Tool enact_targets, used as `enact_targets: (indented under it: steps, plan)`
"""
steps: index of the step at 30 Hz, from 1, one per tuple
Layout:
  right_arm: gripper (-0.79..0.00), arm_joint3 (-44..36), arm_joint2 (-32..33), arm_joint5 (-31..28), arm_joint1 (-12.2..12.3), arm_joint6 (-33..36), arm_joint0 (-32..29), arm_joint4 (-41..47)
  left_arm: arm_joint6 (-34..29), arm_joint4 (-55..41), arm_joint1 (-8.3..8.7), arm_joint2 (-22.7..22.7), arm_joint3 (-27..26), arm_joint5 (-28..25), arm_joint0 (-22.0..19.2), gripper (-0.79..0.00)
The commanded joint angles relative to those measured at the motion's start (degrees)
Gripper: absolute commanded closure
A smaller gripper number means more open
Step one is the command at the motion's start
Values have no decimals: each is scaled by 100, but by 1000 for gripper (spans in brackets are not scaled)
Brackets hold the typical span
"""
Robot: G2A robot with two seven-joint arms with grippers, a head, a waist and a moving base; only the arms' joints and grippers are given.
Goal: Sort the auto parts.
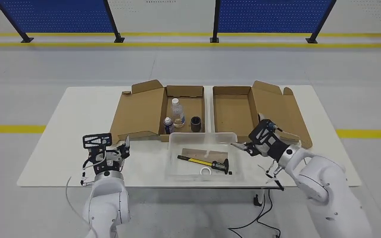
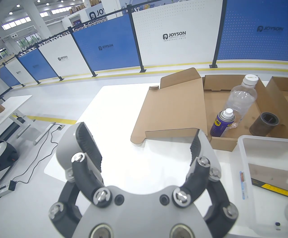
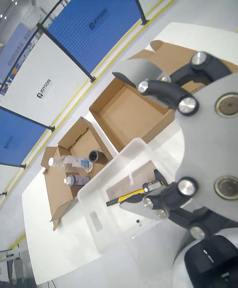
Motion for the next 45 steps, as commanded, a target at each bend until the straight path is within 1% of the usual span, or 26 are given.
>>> enact_targets:
  steps: [1, 4, 7, 45]
  plan:
    - [-785, 83, -142, -24, -4, 196, 143, 28, 0, 0, 0, 0, 0, 0, 0, -785]
    - [-785, 209, -360, -142, -7, 490, 295, 183, 0, 0, 0, 0, 0, 0, 0, -785]
    - [-785, 378, -476, -269, 2, 640, 381, 215, 0, 0, 0, 0, 0, 0, 0, -785]
    - [-785, 437, -494, -303, 6, 644, 410, 255, 0, 0, 0, 0, 0, 0, 0, -785]
